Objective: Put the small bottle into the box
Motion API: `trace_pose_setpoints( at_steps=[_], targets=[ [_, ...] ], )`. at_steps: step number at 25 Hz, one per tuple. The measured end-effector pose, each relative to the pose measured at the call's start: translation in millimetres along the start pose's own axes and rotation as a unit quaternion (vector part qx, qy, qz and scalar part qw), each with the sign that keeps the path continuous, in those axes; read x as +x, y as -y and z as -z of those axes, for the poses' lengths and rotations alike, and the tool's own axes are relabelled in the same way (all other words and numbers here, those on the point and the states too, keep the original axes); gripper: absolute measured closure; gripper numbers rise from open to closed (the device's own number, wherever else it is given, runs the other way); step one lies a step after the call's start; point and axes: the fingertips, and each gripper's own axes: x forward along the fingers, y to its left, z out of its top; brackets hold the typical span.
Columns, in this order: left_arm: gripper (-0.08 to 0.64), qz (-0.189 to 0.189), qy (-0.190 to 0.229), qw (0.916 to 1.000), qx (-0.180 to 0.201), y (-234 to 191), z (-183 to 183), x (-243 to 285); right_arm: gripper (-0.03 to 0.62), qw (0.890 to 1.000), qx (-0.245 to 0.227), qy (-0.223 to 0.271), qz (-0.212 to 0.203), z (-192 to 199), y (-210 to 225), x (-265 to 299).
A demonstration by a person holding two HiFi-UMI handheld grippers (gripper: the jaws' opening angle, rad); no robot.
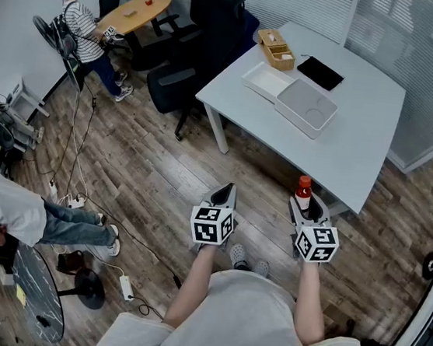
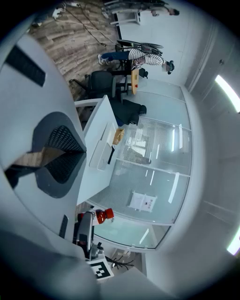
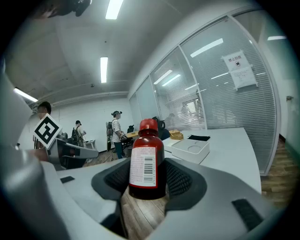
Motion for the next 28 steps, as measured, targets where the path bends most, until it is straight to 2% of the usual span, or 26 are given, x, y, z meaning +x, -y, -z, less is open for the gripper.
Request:
trace_pose_setpoints(
  at_steps=[3,10,14,19,24,28],
  targets=[
    [0.532,-0.010,-0.011,0.9999,0.007,-7,3,2,0.368,1.000,0.002,0.002,0.000,0,0,3],
    [0.532,-0.002,0.013,0.9999,0.009,-21,-2,-2,0.368,1.000,0.011,0.008,0.001,0,-10,15],
    [0.532,-0.023,0.017,0.9996,0.000,-44,-1,-4,0.368,1.000,0.023,0.012,0.004,-4,-8,24],
    [0.532,-0.011,0.028,0.9994,-0.018,-71,7,-14,0.368,1.000,0.021,0.016,0.012,-3,-14,36],
    [0.532,0.007,0.054,0.9983,-0.023,-83,0,-12,0.368,0.999,0.020,0.018,0.023,-5,-11,48],
    [0.532,0.007,0.050,0.9985,-0.022,-95,-5,0,0.368,0.999,0.023,0.015,0.026,-4,-9,67]
  ],
)
